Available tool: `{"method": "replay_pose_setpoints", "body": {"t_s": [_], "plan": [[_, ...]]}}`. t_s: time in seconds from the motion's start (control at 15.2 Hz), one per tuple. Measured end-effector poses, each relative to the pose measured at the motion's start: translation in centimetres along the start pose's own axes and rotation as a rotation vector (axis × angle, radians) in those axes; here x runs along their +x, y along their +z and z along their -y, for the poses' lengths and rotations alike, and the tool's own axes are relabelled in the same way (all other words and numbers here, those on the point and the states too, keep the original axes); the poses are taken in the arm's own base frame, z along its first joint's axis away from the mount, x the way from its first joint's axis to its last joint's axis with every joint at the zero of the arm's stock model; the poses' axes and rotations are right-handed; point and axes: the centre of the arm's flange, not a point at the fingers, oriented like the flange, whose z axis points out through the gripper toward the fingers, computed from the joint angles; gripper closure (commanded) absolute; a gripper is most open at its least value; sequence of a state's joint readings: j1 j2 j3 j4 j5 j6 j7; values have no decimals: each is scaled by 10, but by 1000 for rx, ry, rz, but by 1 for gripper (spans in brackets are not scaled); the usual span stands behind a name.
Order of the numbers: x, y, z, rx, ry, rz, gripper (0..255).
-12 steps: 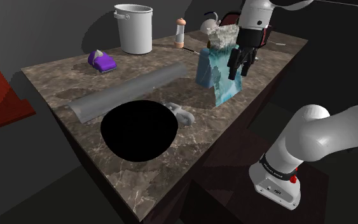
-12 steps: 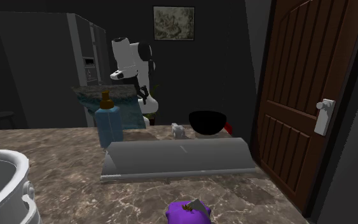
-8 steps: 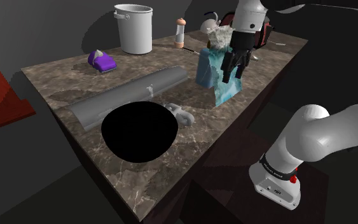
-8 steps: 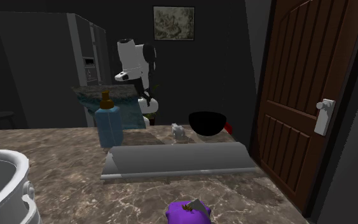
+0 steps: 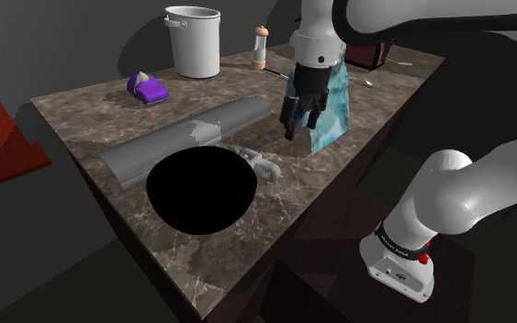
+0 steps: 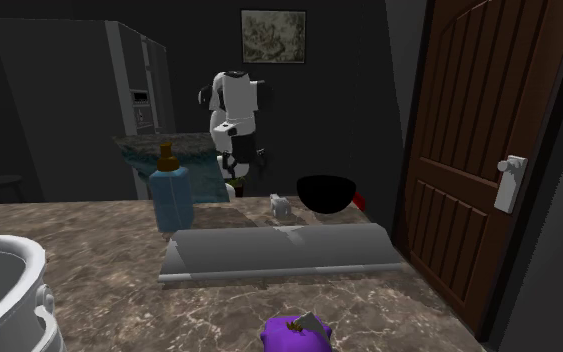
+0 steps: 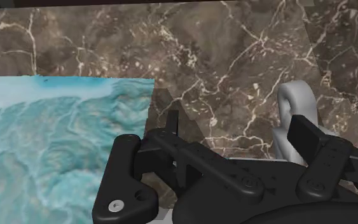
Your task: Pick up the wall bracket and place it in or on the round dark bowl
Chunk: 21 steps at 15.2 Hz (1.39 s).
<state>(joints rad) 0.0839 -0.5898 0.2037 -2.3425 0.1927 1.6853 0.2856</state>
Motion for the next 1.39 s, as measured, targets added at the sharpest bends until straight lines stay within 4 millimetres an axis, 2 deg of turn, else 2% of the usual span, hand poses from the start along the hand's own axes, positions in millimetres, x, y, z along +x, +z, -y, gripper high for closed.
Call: {"method": "replay_pose_setpoints", "body": {"t_s": [0.59, 0.92, 1.12, 1.39], "plan": [[29, 42, 113, -66, -35, -38, 0], [35, 58, 114, -65, -25, -57, 0], [32, 79, 116, -69, -34, -45, 0], [32, 82, 116, -68, -34, -46, 0]]}}
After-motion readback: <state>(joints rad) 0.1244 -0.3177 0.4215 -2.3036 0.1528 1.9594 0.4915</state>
